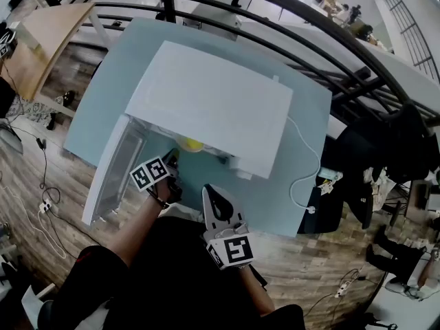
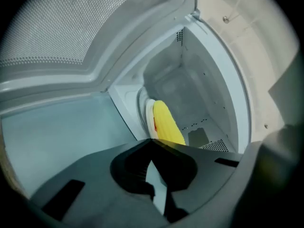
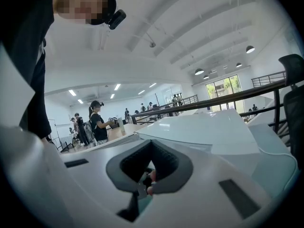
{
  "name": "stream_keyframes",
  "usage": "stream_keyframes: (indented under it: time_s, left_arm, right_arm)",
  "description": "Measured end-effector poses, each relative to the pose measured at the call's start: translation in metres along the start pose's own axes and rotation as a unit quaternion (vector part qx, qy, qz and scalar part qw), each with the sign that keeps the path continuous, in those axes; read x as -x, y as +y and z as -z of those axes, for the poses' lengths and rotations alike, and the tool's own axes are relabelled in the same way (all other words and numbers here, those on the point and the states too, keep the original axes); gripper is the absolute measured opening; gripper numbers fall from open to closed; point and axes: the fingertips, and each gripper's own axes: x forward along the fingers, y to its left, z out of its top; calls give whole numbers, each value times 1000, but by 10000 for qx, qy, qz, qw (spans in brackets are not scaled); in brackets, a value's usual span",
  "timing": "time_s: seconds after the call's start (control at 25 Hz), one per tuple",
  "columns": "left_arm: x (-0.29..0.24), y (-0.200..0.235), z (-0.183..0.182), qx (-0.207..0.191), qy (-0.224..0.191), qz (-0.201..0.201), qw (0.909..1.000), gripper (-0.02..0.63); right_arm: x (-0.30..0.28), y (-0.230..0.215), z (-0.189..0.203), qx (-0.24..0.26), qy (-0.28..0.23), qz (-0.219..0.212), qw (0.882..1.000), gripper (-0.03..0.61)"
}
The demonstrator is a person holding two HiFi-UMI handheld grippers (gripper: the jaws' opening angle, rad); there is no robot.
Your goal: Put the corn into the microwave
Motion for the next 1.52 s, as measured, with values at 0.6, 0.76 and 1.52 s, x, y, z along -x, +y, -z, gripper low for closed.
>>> stream_keyframes:
  time_s: [0.6,0.76,1.52]
  left_arm:
    - [95,-81,37,-1795,-480,672,9803,2]
    - [123,-109,52,-2361,-704,779,9660,2]
    - [261,-195,120,-3819,-1671,1263,9002,2]
  right_arm:
    - [52,-6,1,-4,-60,-291,9996,8]
    - [76,-9,0,-24,-80,-233,9997,8]
    - [169,8,13,10,-423,-309,9986,8]
